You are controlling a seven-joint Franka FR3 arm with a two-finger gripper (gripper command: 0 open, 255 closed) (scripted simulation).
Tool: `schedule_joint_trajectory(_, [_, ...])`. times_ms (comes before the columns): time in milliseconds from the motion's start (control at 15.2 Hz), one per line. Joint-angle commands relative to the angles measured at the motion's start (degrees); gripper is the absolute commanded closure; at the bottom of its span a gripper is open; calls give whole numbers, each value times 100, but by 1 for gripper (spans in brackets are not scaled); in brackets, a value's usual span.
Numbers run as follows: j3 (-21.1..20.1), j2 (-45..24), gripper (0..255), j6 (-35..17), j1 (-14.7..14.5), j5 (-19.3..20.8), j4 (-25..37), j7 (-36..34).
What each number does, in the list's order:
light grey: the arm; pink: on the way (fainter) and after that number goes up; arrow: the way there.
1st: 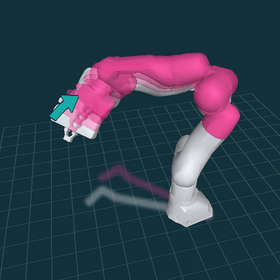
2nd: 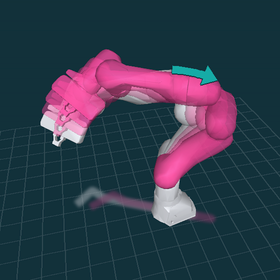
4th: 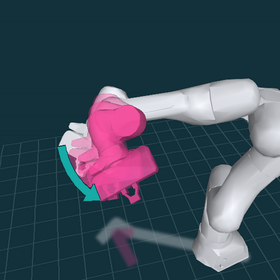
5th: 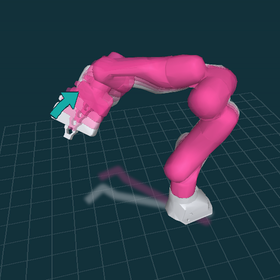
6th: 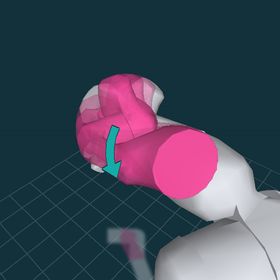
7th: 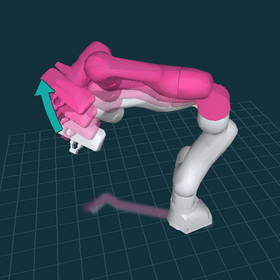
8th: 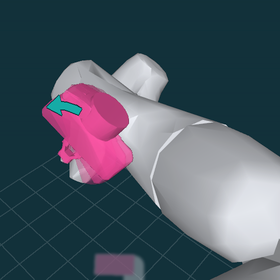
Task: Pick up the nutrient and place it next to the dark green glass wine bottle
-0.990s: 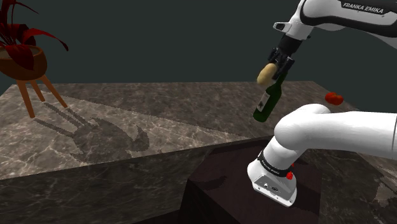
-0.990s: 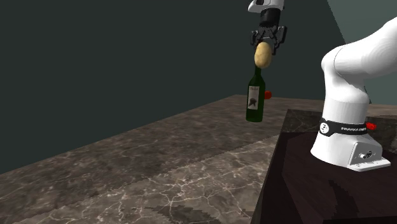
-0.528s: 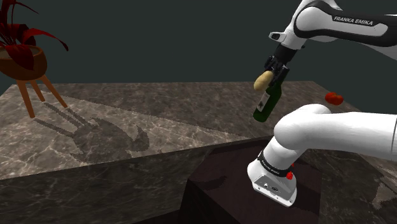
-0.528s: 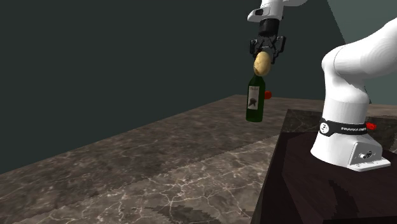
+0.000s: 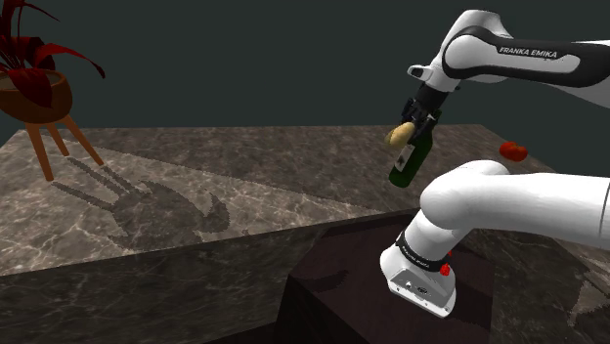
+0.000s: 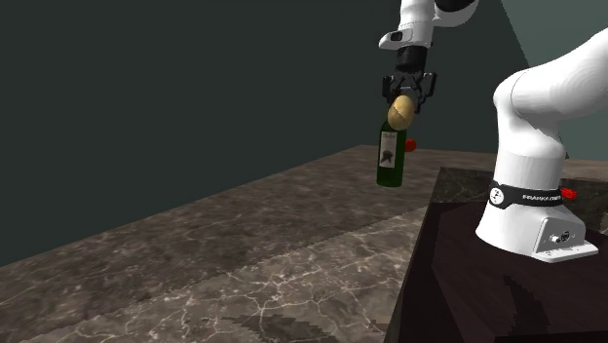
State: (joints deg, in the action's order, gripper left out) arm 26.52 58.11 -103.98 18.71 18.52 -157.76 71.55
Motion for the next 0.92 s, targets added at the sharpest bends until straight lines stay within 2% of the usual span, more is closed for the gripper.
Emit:
schedule_joint_trajectory(0, [70,-60,255,-198,10,58,-137,-3])
schedule_joint_trajectory(858, [531,-424,255,-1344,170,492,-944,27])
